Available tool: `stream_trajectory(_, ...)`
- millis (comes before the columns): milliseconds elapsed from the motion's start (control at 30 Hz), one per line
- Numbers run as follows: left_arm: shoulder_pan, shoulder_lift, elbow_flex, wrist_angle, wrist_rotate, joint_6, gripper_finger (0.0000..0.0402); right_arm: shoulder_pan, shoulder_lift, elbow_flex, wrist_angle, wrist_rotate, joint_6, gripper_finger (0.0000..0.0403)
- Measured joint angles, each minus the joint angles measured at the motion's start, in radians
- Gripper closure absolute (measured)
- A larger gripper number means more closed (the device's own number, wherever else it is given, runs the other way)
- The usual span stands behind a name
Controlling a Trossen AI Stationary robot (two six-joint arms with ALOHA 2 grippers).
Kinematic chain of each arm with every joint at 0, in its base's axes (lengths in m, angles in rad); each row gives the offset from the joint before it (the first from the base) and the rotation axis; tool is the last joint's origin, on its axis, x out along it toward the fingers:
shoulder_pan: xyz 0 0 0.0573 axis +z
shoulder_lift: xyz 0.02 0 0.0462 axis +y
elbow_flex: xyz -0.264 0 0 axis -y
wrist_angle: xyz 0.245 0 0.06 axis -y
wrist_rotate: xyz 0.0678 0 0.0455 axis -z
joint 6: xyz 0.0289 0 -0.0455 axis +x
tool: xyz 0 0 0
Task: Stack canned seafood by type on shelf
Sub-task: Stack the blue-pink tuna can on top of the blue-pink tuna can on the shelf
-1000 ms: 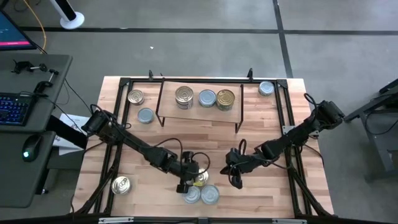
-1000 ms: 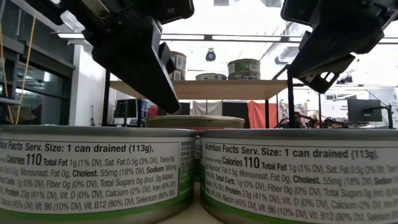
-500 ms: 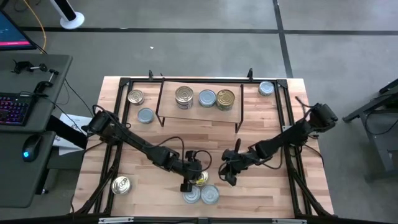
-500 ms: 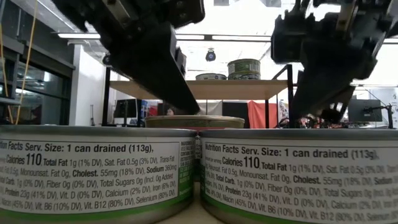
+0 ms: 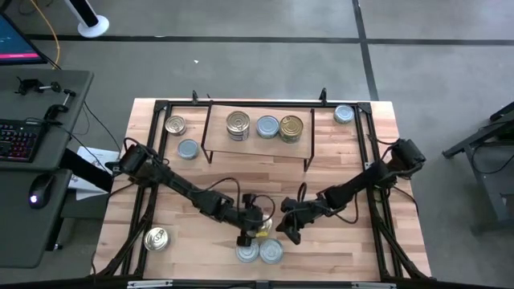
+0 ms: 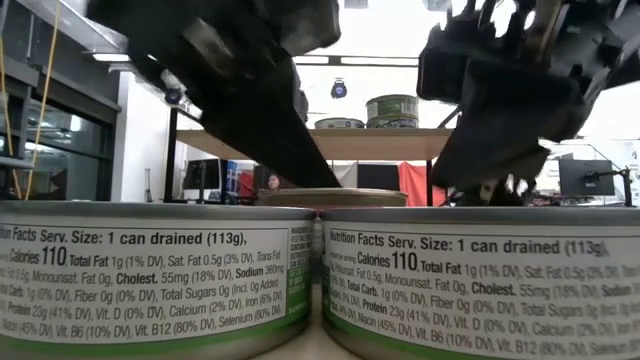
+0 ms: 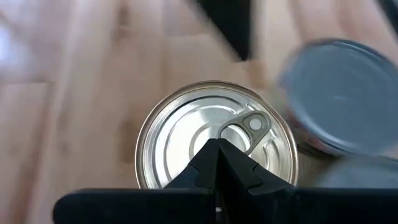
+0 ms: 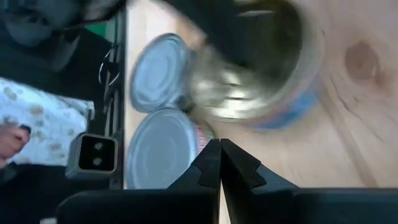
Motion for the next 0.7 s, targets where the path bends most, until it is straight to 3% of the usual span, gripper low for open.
stream_trajectory(267, 0.042, 0.055, 0.002, 0.109, -0.014, -0.012, 0.0402, 0.000, -0.183, 0.000, -0.192, 0.003, -0.120, 0.0403)
stream_trajectory(433, 0.043, 0.085, 0.001, 0.220, -0.008, -0.007, 0.0402, 0.002, -0.286, 0.000, -0.321, 0.062, -0.159, 0.0403)
stream_trajectory(700, 0.054, -0.027, 0.000, 0.093, -0.027, -0.030, 0.0401, 0.002, -0.342, 0.000, -0.410, 0.092, -0.183, 0.0403)
